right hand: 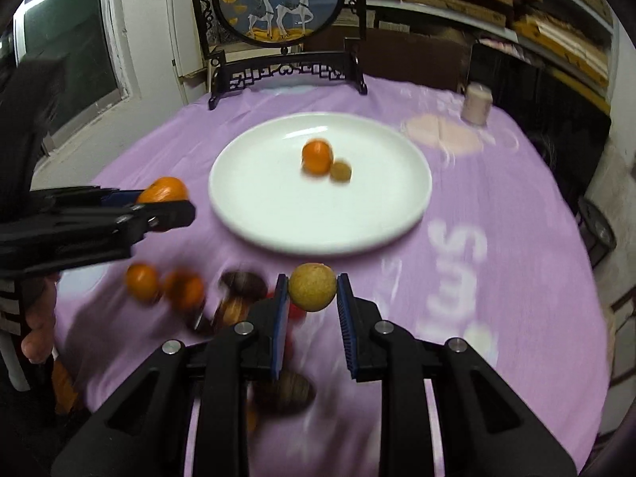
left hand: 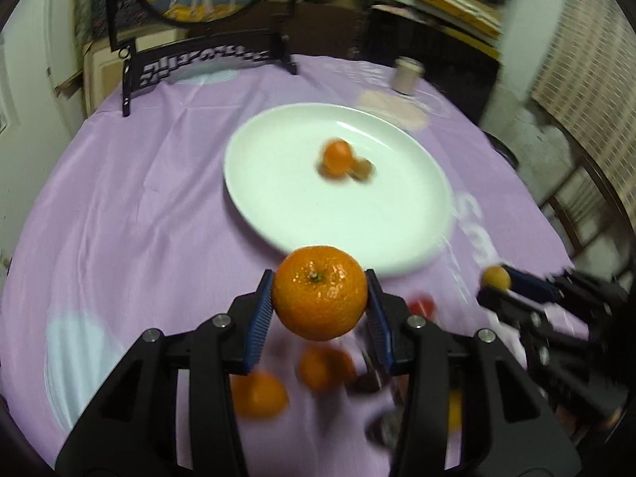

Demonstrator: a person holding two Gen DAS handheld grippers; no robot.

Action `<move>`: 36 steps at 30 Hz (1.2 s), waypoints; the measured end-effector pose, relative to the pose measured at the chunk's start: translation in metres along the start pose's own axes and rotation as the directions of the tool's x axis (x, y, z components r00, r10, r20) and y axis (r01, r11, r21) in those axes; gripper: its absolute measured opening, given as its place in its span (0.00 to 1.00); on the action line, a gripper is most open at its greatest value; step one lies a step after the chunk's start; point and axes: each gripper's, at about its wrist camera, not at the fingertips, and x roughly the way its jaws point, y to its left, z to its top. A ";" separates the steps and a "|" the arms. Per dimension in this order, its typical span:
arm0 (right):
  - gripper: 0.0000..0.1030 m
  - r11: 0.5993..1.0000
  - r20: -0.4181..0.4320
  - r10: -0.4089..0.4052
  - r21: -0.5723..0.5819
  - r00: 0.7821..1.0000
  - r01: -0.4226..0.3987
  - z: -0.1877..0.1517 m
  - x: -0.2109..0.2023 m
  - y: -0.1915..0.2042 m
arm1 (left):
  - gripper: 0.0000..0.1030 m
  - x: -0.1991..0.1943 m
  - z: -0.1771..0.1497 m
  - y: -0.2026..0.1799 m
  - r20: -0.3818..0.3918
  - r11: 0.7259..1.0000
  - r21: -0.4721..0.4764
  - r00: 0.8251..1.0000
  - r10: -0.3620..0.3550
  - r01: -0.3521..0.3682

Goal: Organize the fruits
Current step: 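Place an orange with the left tool while the right places a yellow fruit, then grasp an orange with each tool and set both on the white plate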

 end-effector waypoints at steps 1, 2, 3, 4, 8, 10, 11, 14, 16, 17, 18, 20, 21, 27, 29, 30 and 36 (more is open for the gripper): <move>0.24 1.000 -0.001 -0.009 -0.005 1.000 0.009 0.011 0.009 -0.001 | 0.44 0.008 0.011 0.002 -0.001 1.000 -0.008 1.000 0.020 -0.020; 0.24 1.000 -0.003 -0.013 -0.005 1.000 0.013 0.019 0.016 -0.002 | 0.44 0.019 0.026 0.005 -0.003 0.999 -0.019 0.999 0.042 -0.042; 0.24 1.000 -0.013 -0.014 -0.002 1.000 0.014 0.032 0.026 -0.005 | 0.44 0.024 0.035 0.008 -0.005 0.998 -0.029 0.999 0.049 -0.049; 0.24 1.000 -0.025 -0.011 0.007 1.000 0.011 0.047 0.038 -0.010 | 0.44 0.035 0.051 0.011 -0.010 0.997 -0.042 0.998 0.060 -0.060; 0.24 0.999 -0.052 -0.045 0.025 0.998 0.046 0.094 0.078 -0.028 | 0.44 0.067 0.098 0.019 -0.029 0.995 -0.073 0.997 0.065 -0.067; 0.24 0.998 -0.070 -0.056 0.039 0.996 0.059 0.112 0.101 -0.039 | 0.44 0.082 0.113 0.020 -0.037 0.995 -0.084 0.998 0.049 -0.052; 0.24 0.997 -0.080 -0.059 0.052 0.995 0.063 0.117 0.111 -0.043 | 0.44 0.088 0.116 0.020 -0.041 0.995 -0.087 0.998 0.048 -0.051; 0.24 0.996 -0.115 -0.036 0.083 0.993 0.046 0.126 0.137 -0.053 | 0.44 0.104 0.118 0.022 -0.061 0.995 -0.088 0.997 0.038 -0.043; 0.24 0.995 -0.118 -0.027 0.093 0.993 0.038 0.129 0.144 -0.056 | 0.44 0.112 0.116 0.024 -0.072 0.995 -0.091 0.997 0.032 -0.038; 0.24 0.995 -0.115 -0.025 0.092 0.993 0.036 0.129 0.146 -0.056 | 0.44 0.115 0.115 0.025 -0.078 0.995 -0.092 0.997 0.029 -0.036; 0.24 0.995 -0.111 -0.025 0.095 0.993 0.036 0.129 0.147 -0.056 | 0.44 0.117 0.116 0.026 -0.087 0.995 -0.096 0.996 0.018 -0.027; 0.31 0.993 -0.116 -0.021 0.113 0.993 0.034 0.128 0.147 -0.058 | 0.53 0.114 0.116 0.029 -0.081 0.993 -0.115 0.997 -0.012 0.003; 0.33 0.991 -0.109 -0.019 0.129 0.994 0.033 0.128 0.143 -0.060 | 0.62 0.105 0.116 0.031 -0.054 0.991 -0.130 0.998 -0.023 0.016; 0.38 0.989 -0.051 -0.051 0.138 0.997 0.058 0.103 0.078 -0.057 | 0.63 0.027 0.093 0.032 0.095 0.993 -0.118 0.995 -0.012 0.023; 0.41 0.992 -0.007 -0.054 0.112 0.999 0.054 0.076 0.041 -0.045 | 0.71 -0.007 0.070 0.028 0.151 0.996 -0.083 0.989 -0.001 0.014; 0.44 0.994 0.011 -0.044 0.102 0.999 0.042 0.060 0.025 -0.039 | 0.75 -0.027 0.048 0.024 0.189 0.998 -0.057 0.982 0.019 -0.008; 0.49 0.998 0.024 -0.008 0.063 1.000 0.006 -0.013 -0.025 -0.005 | 0.77 -0.058 -0.034 0.015 0.182 1.000 0.005 0.983 0.001 -0.002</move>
